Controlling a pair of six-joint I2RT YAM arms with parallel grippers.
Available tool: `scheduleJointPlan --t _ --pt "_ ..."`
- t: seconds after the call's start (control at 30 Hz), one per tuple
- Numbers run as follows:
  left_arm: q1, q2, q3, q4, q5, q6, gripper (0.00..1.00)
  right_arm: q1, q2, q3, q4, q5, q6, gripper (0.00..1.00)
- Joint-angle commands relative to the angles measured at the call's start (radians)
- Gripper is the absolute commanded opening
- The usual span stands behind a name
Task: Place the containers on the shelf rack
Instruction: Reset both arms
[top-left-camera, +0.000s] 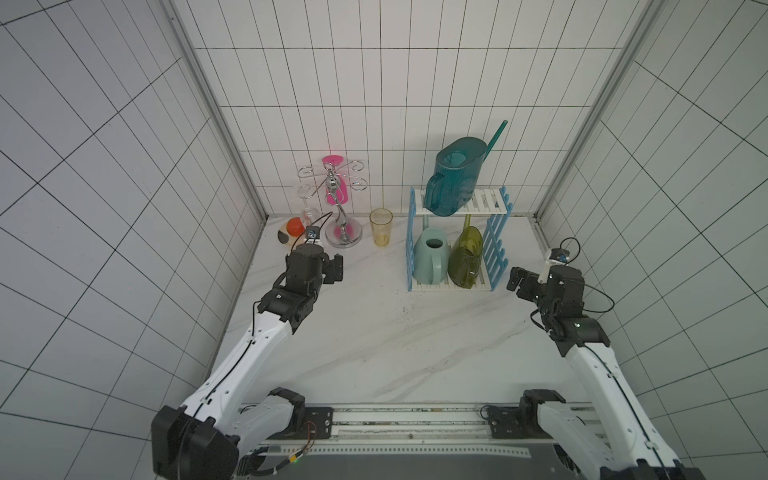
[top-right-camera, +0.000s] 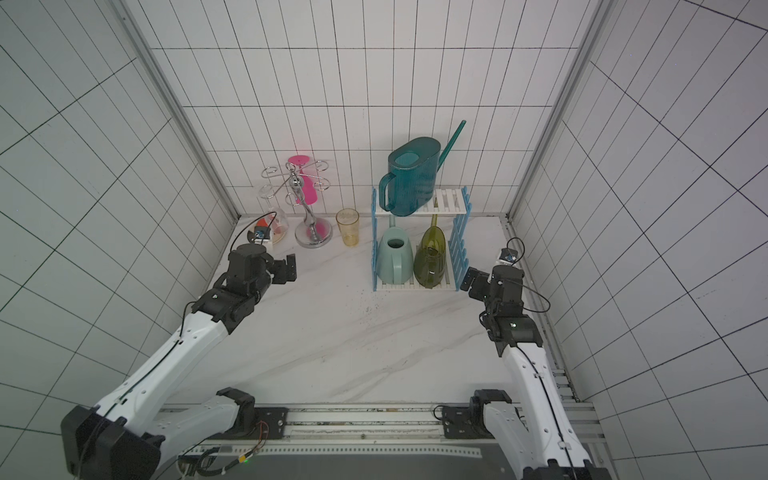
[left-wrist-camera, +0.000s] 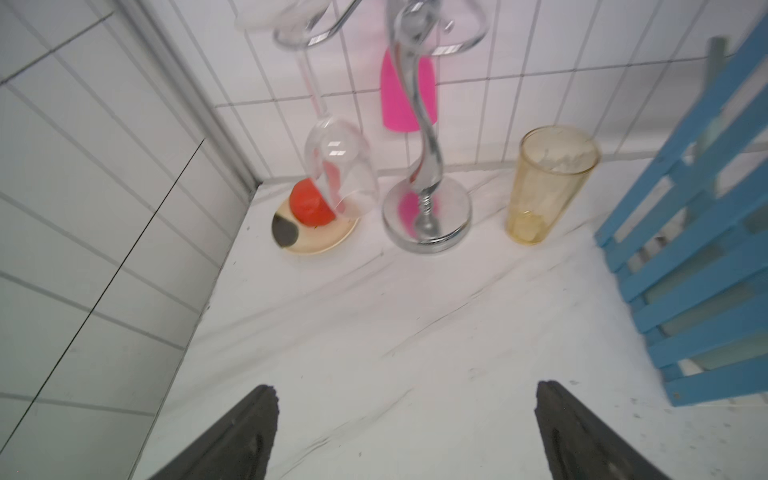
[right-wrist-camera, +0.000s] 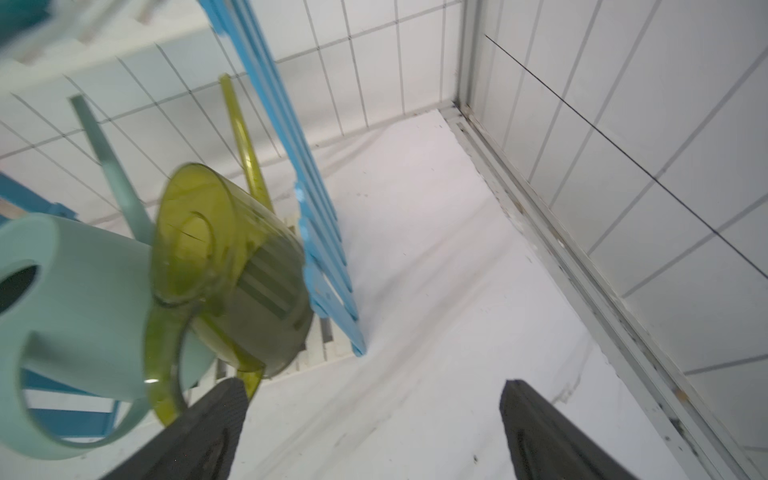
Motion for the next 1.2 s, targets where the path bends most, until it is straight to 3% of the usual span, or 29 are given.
scheduleJointPlan --t 0.0,0.17,0.33,0.47,0.57,0.7,0.83,1.0,1.17 --pt "0.066 -0.025 -0.143 0.244 -0.010 -0.014 0.98 -0.037 -0.045 -0.085 0.121 0.075 0.004 0.99" --pt "0.128 0.037 -0.302 0.503 0.009 0.016 0.98 -0.056 -0.065 -0.223 0.262 0.099 -0.048 0.99" --pt "0.196 0.124 -0.429 0.820 0.123 0.025 0.98 -0.071 -0.029 -0.361 0.493 0.108 -0.113 0.99" --pt "0.200 0.243 -0.494 1.090 0.180 0.075 0.98 -0.087 0.067 -0.418 0.693 0.104 -0.163 0.99" --pt "0.201 0.340 -0.497 1.195 0.196 0.087 0.98 -0.097 0.185 -0.436 0.865 0.083 -0.171 0.99" --pt "0.227 0.426 -0.496 1.262 0.186 0.058 0.98 -0.100 0.376 -0.408 1.041 0.040 -0.188 0.99" --pt "0.241 0.491 -0.511 1.367 0.190 0.044 0.98 -0.100 0.467 -0.373 1.114 -0.009 -0.212 0.99" --pt "0.246 0.489 -0.418 1.181 0.158 0.022 0.98 -0.100 0.567 -0.334 1.139 -0.043 -0.219 0.99" --pt "0.251 0.489 -0.421 1.185 0.159 0.019 0.98 -0.100 0.641 -0.318 1.172 -0.061 -0.225 0.99"
